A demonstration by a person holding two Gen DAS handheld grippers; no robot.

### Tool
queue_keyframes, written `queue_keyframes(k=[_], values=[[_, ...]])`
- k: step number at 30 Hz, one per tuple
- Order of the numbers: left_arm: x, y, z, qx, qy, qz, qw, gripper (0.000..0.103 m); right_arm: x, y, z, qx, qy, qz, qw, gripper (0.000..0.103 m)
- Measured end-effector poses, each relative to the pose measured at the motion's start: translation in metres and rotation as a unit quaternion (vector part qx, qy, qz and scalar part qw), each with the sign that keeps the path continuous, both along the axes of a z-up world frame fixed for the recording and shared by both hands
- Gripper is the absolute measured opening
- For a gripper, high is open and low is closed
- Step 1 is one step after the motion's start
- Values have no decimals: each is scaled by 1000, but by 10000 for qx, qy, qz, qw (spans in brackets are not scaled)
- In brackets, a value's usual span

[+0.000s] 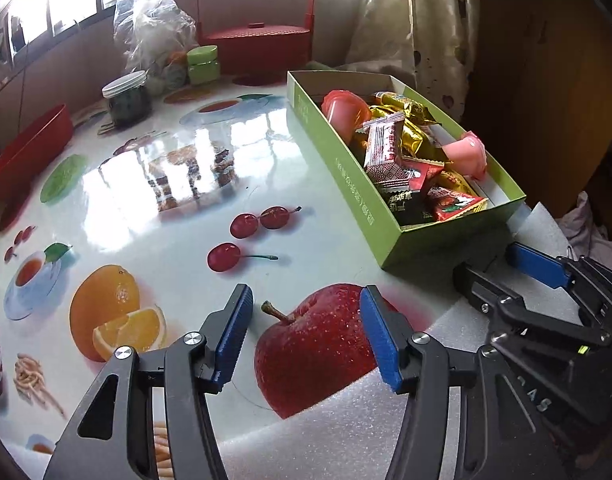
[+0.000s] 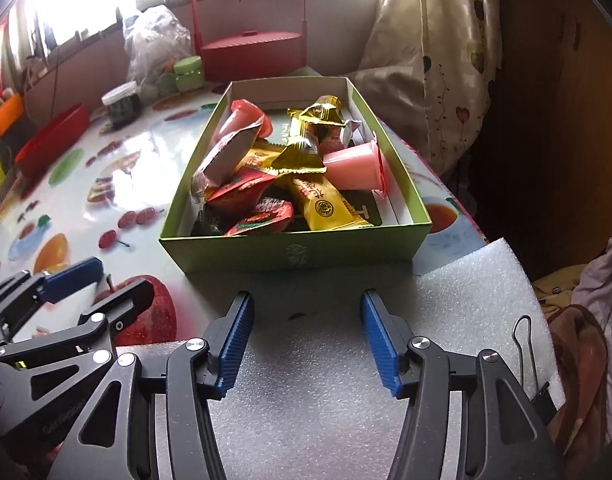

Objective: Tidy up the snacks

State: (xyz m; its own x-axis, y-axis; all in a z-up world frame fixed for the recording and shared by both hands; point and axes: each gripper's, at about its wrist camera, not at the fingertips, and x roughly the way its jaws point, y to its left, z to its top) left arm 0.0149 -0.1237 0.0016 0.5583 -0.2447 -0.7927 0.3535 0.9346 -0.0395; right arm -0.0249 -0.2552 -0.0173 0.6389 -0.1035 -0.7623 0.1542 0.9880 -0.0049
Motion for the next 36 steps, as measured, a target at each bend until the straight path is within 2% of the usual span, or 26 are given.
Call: queue_keyframes(k=[4, 11, 36], values=[[0, 1, 0, -8, -13, 44, 10000, 57, -1, 3, -2, -142, -77, -37, 9999, 56], [-1, 0, -1, 90, -48, 61, 9999, 57, -2, 1, -2, -94, -132, -105, 9998, 56], [0, 0, -1, 85, -55, 62, 9999, 57, -3, 1, -2, -91, -163, -123, 9998, 56]])
